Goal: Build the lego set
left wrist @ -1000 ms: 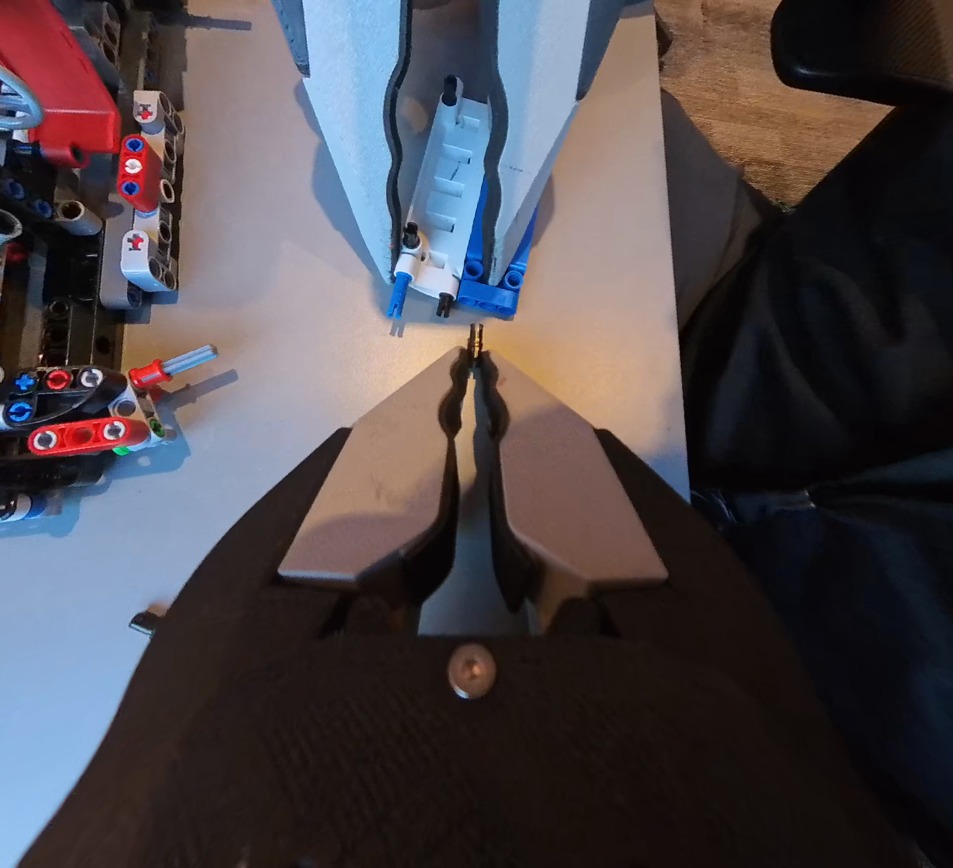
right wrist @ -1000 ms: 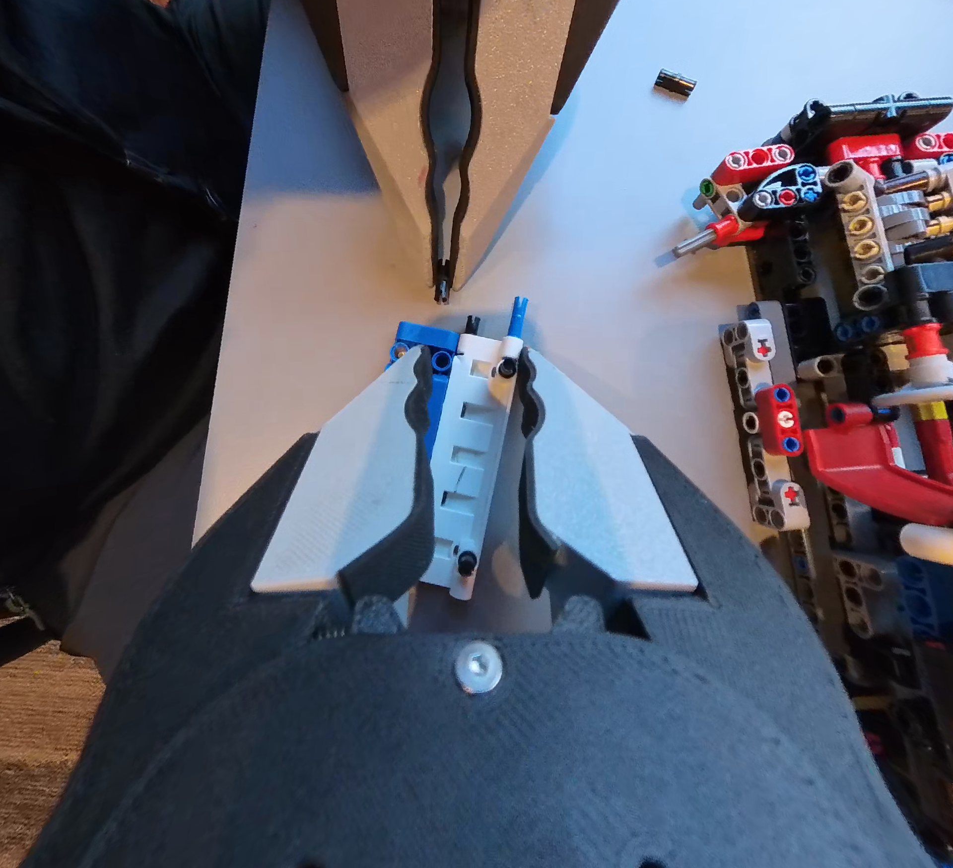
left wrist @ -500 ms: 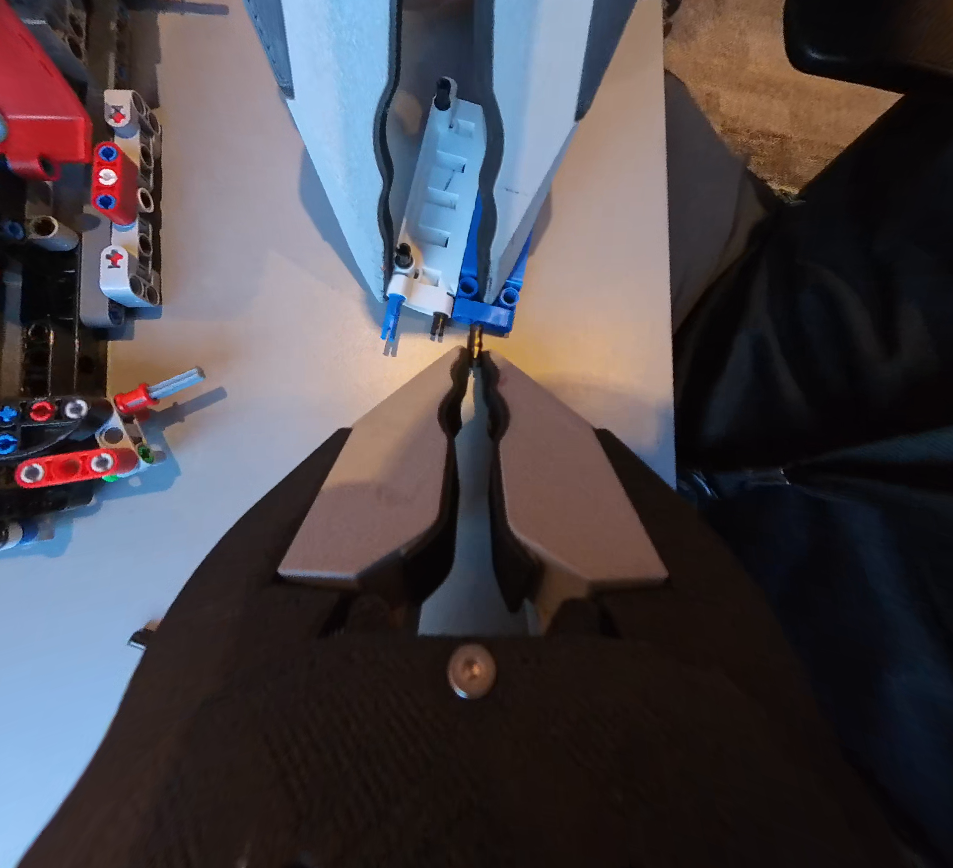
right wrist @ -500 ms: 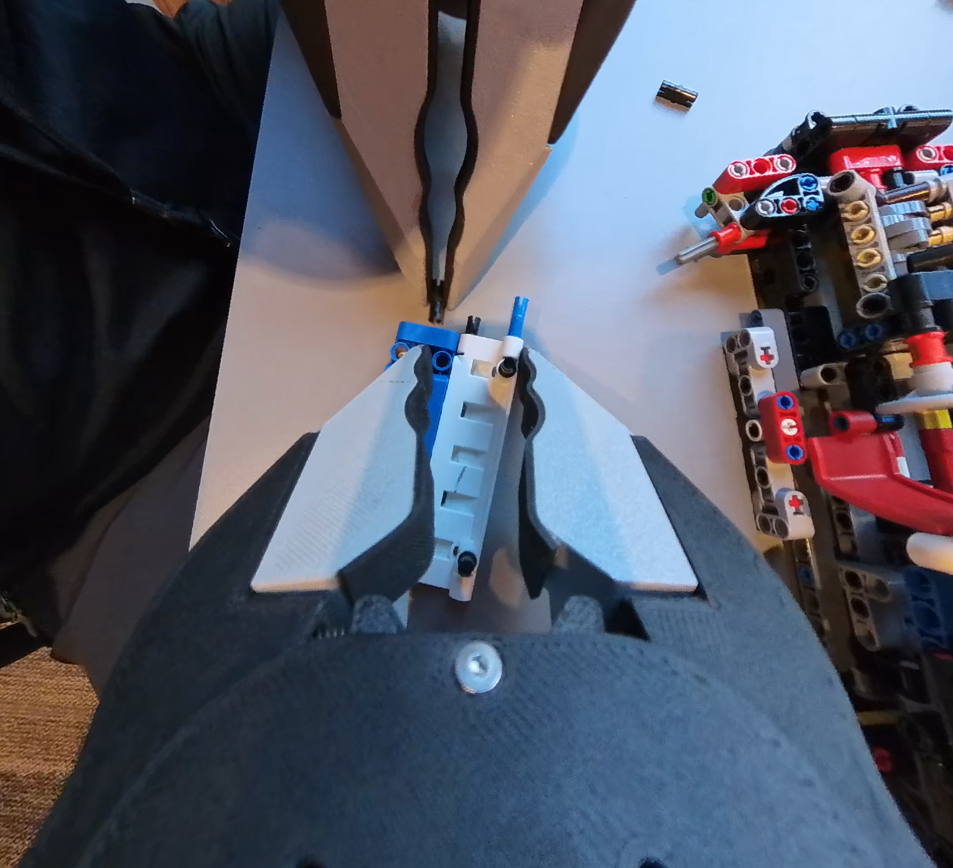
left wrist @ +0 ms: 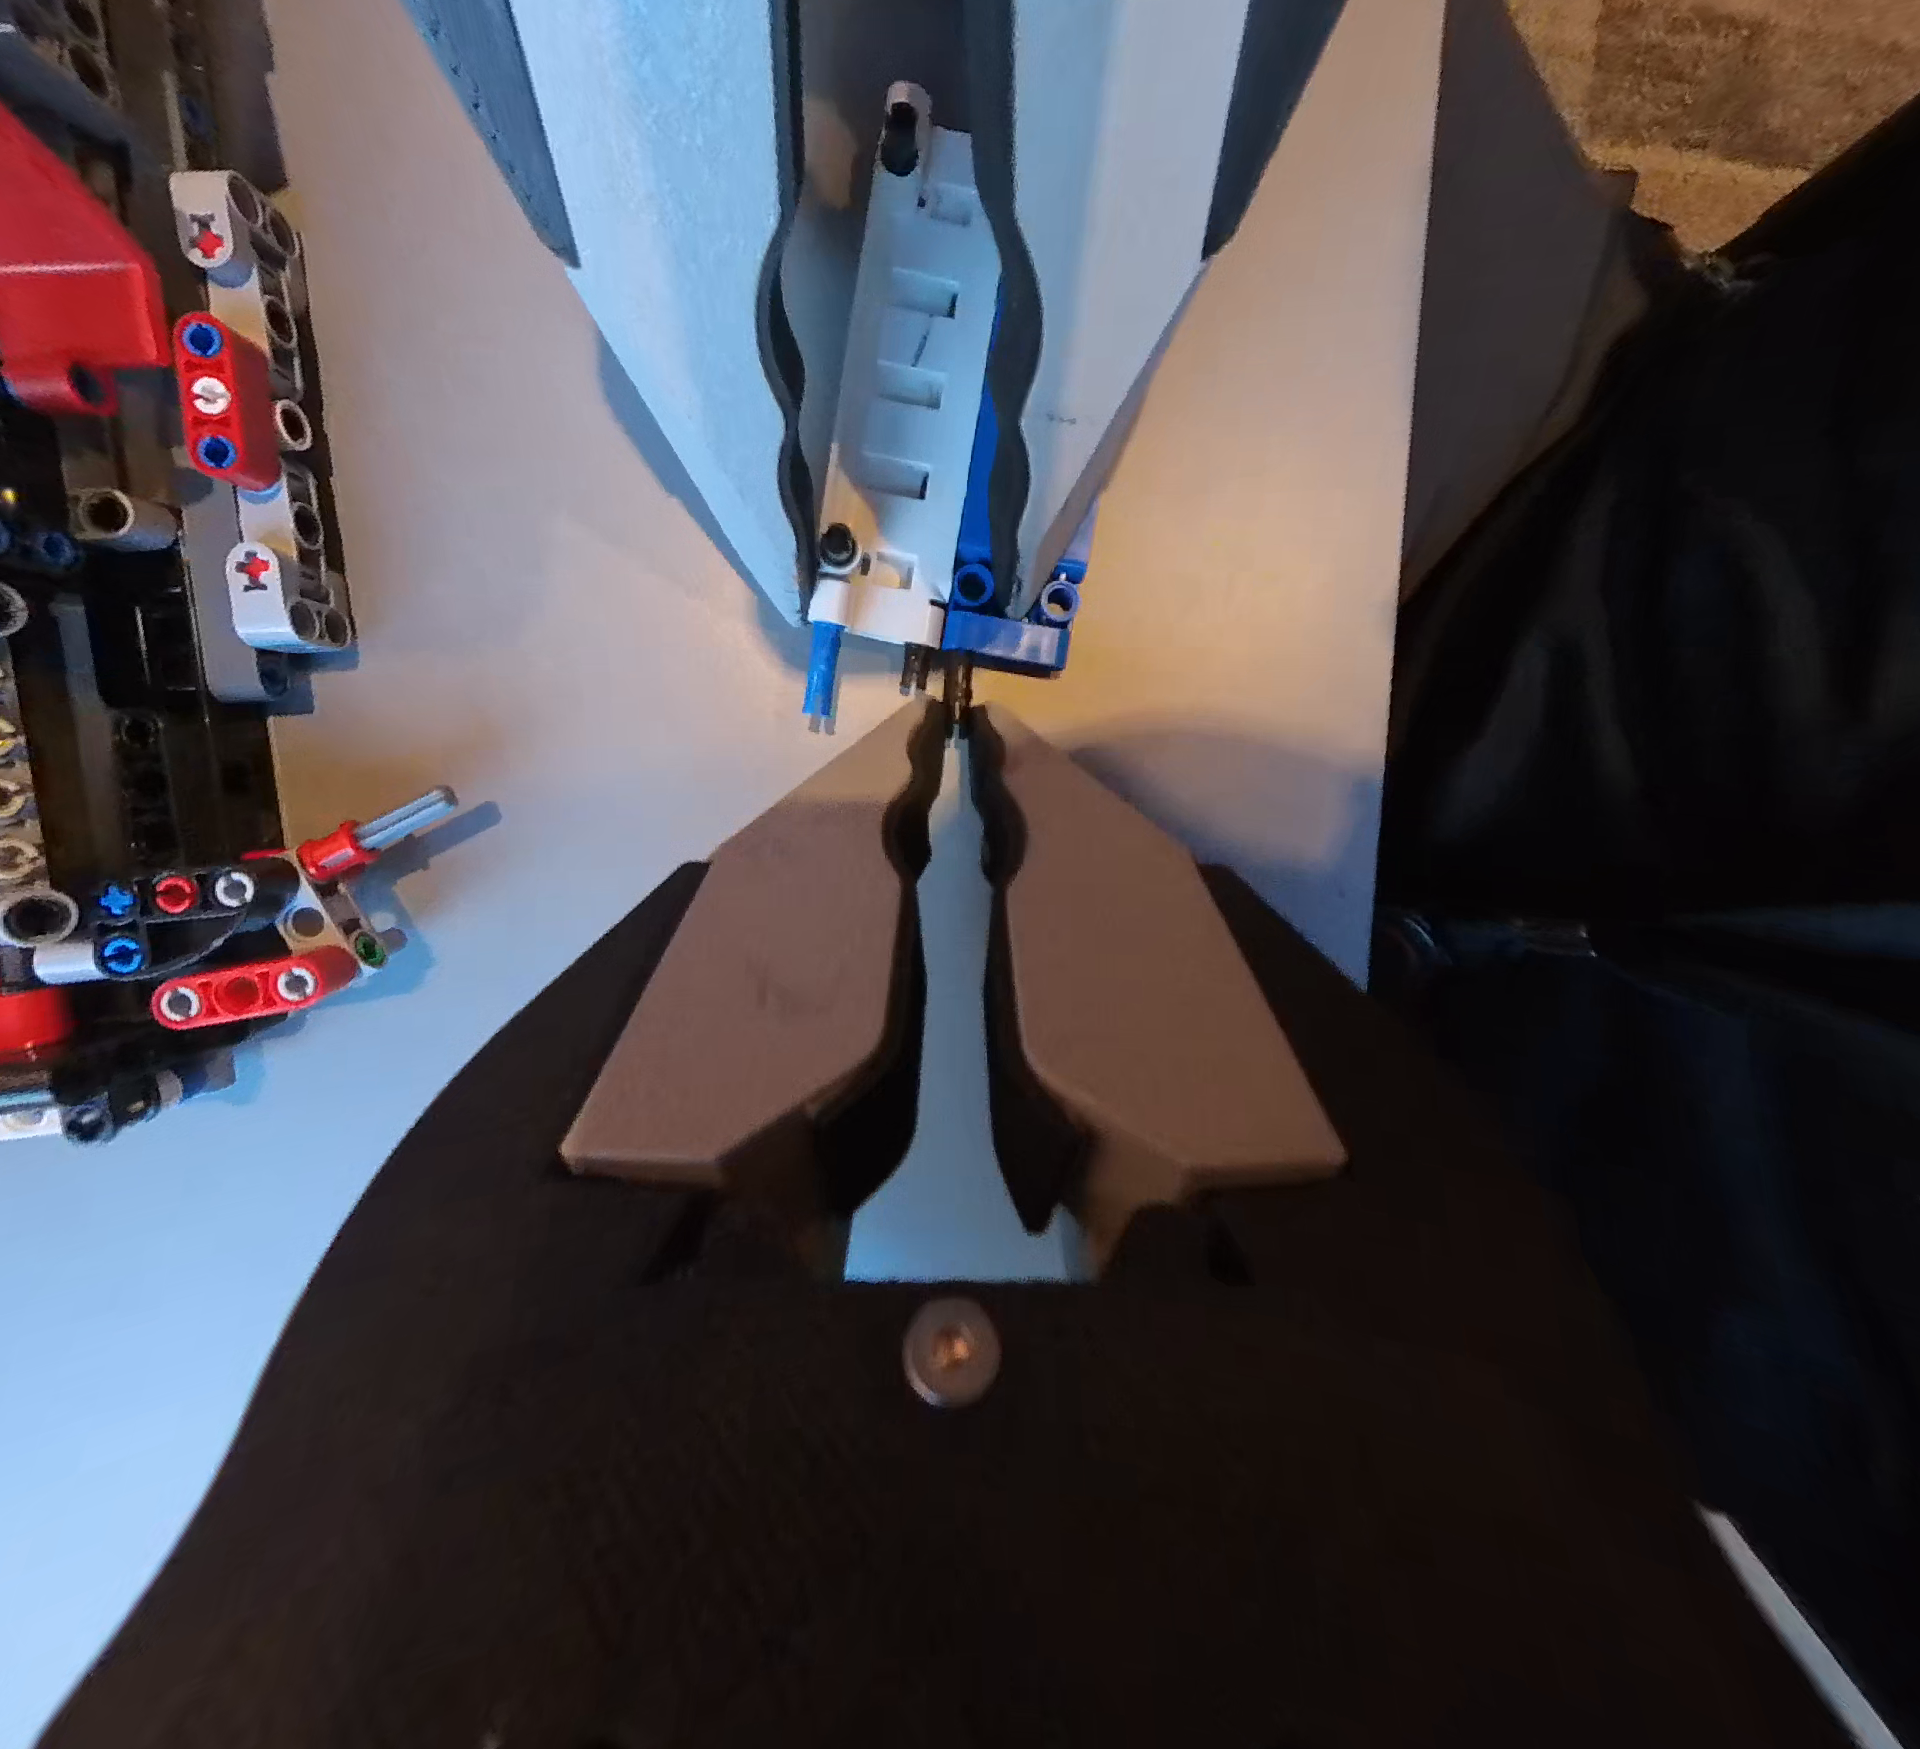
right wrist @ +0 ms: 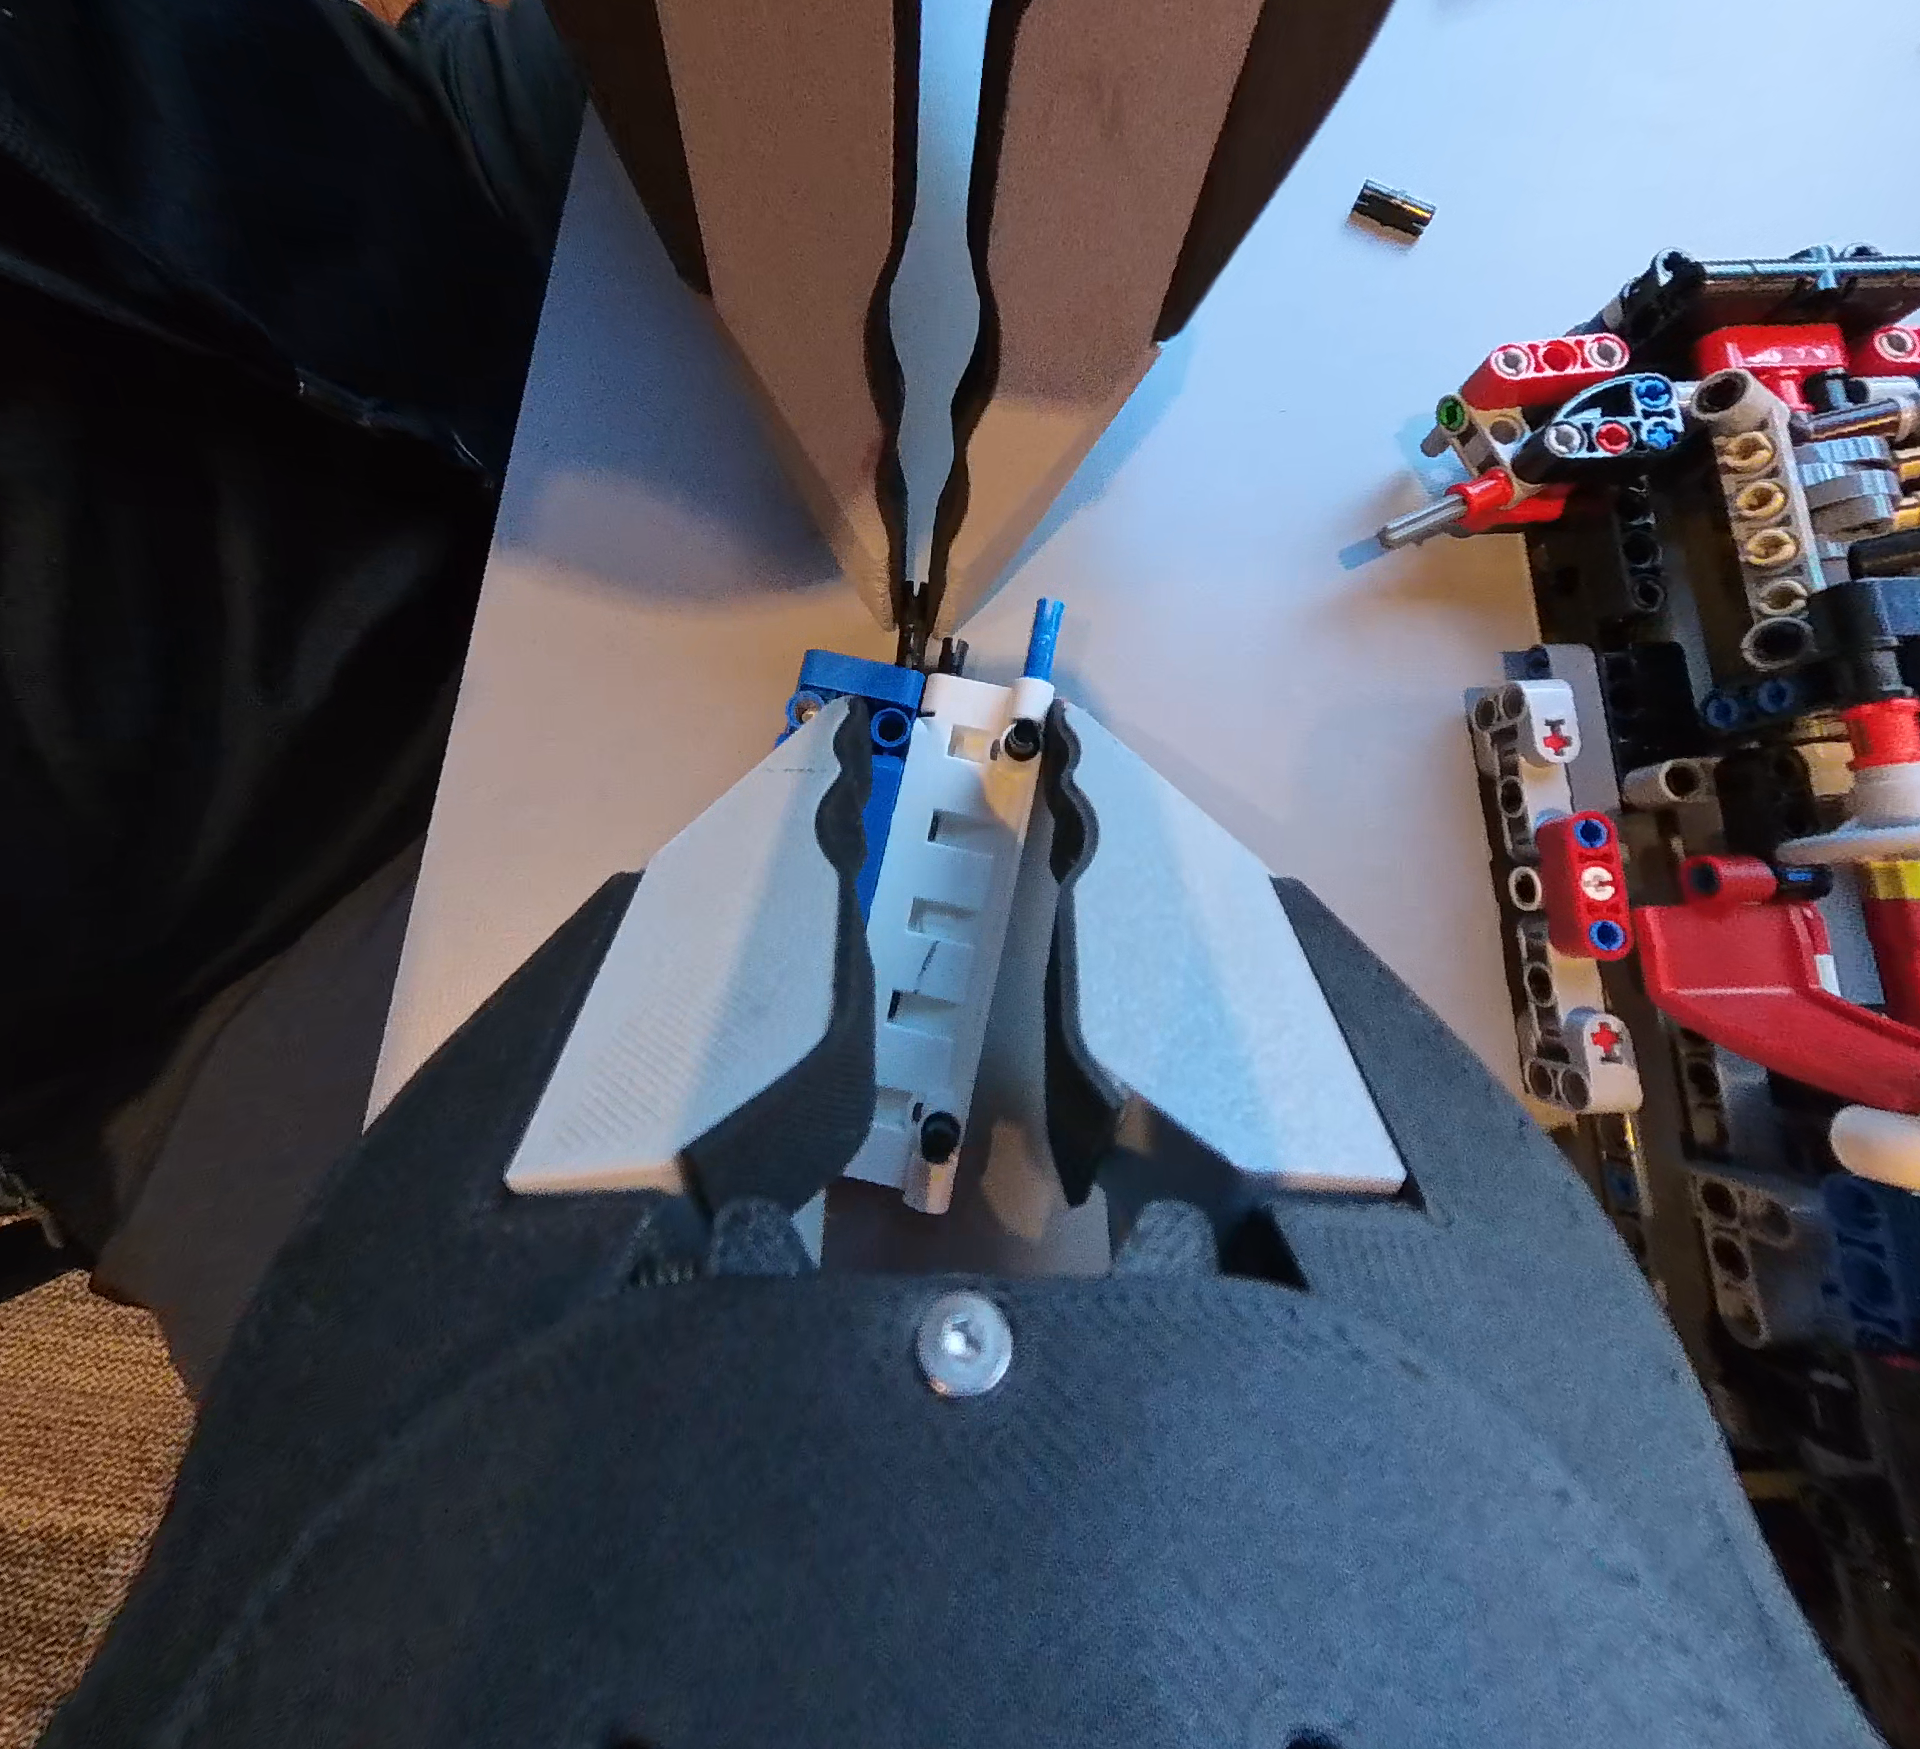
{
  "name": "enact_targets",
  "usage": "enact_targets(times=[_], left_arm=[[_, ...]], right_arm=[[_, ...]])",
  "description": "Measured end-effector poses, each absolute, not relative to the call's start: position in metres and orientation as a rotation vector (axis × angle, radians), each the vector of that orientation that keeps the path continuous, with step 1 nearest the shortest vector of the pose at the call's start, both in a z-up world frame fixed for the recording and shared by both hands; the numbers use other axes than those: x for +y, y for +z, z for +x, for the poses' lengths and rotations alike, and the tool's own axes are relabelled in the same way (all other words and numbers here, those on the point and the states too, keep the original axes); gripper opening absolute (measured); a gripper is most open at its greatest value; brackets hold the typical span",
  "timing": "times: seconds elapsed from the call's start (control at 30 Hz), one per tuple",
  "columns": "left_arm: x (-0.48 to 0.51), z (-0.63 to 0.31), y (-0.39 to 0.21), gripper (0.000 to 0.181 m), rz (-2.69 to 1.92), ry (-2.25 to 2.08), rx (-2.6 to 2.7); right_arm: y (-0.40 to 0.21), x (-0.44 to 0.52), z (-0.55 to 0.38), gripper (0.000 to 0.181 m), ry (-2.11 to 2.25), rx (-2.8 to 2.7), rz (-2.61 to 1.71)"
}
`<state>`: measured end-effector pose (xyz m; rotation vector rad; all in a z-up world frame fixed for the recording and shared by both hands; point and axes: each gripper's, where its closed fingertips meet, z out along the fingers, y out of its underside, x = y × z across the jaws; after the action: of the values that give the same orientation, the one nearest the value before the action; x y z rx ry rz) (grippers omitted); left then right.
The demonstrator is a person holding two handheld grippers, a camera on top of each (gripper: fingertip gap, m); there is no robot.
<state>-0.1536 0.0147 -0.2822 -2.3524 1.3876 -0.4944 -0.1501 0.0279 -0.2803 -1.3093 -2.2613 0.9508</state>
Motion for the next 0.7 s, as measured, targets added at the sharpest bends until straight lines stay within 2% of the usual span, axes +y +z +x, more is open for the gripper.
enact_targets(times=[0.7], left_arm=[[0.014,-0.152,-0.2818,0.001,-2.32,-0.548,1.453]], right_arm=[[-0.2751,0.027,-0.1498,0.031,1.038,-2.194,-1.306]])
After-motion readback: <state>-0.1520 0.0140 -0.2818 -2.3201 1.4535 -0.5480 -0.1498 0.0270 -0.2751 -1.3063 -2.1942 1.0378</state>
